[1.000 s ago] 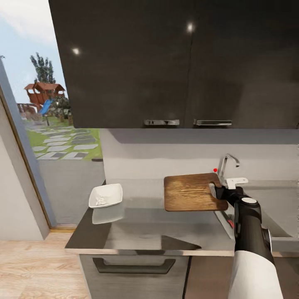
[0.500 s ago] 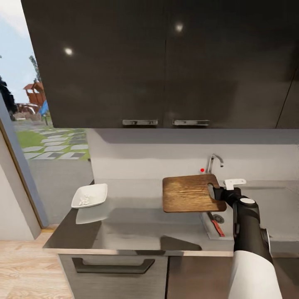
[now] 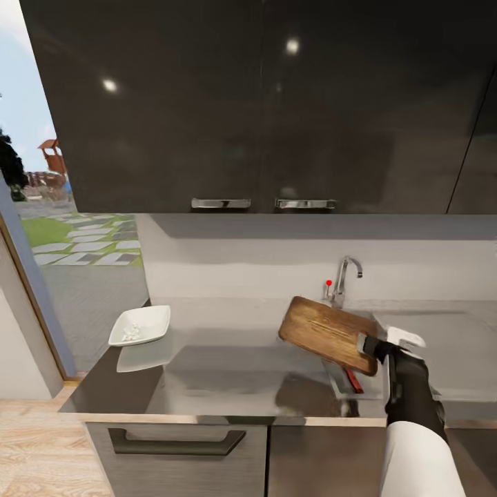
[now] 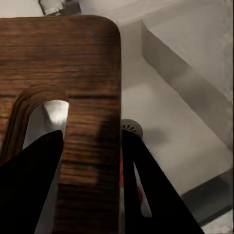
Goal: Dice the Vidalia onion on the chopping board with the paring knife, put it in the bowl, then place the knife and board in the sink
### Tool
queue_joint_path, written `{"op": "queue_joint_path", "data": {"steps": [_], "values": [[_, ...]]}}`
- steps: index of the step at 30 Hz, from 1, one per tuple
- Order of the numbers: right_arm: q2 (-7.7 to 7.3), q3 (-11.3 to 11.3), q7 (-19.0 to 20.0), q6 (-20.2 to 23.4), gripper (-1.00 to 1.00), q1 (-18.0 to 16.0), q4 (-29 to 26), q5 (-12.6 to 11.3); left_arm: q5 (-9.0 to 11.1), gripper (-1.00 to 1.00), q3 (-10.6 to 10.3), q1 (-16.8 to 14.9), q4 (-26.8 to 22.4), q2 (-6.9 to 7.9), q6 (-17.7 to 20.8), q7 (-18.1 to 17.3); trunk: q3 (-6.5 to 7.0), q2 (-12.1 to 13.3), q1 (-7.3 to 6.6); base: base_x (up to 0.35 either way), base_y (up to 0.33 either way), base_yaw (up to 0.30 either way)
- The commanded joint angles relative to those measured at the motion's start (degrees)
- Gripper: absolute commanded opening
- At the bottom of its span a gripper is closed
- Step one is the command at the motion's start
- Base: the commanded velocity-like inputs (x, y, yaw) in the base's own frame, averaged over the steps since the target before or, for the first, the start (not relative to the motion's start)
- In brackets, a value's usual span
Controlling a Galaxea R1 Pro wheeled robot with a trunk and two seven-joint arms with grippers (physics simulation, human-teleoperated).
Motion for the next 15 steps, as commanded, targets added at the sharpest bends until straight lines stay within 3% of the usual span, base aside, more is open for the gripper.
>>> {"op": "queue_joint_path", "data": {"steps": [1, 3, 5, 8, 10, 15], "values": [[0.08, -0.1, -3.2, 0.2, -1.00, 0.0, 0.0, -2.5, 0.4, 1.00, -0.3, 0.0, -0.1, 0.03, -0.1, 0.3, -0.01, 0.0, 0.02, 0.000, 0.000, 0.000], [0.08, 0.3, -10.7, 0.2, -1.00, -0.1, 0.2, -6.7, 0.4, 1.00, -0.3, 0.0, 0.0, 0.09, -0.1, 0.3, -0.01, 0.0, 0.02, 0.000, 0.000, 0.000], [0.08, 3.2, -21.1, 0.3, -1.00, -0.3, 1.5, -11.0, 0.5, 1.00, -0.3, 0.0, 0.2, 0.12, -0.1, 0.3, -0.01, 0.0, 0.02, 0.000, 0.000, 0.000], [0.08, 6.9, -29.6, 0.2, -1.00, -1.5, 5.0, -14.1, 0.4, 1.00, -0.3, 0.0, 0.7, 0.06, -0.1, 0.3, -0.01, 0.0, 0.02, 0.000, 0.000, 0.000], [0.07, 8.4, -37.5, -0.1, -1.00, -5.9, 11.0, -16.0, 0.4, 1.00, -0.3, 0.0, 0.8, 0.05, -0.1, 0.3, -0.01, 0.0, 0.02, 0.000, 0.000, 0.000], [-1.59, 8.7, -44.4, -2.8, -1.00, -17.0, 25.9, -16.7, 0.4, 1.00, -0.3, 0.0, 0.8, 0.04, -0.1, 0.3, -0.01, 0.0, 0.02, 0.000, 0.000, 0.000]]}}
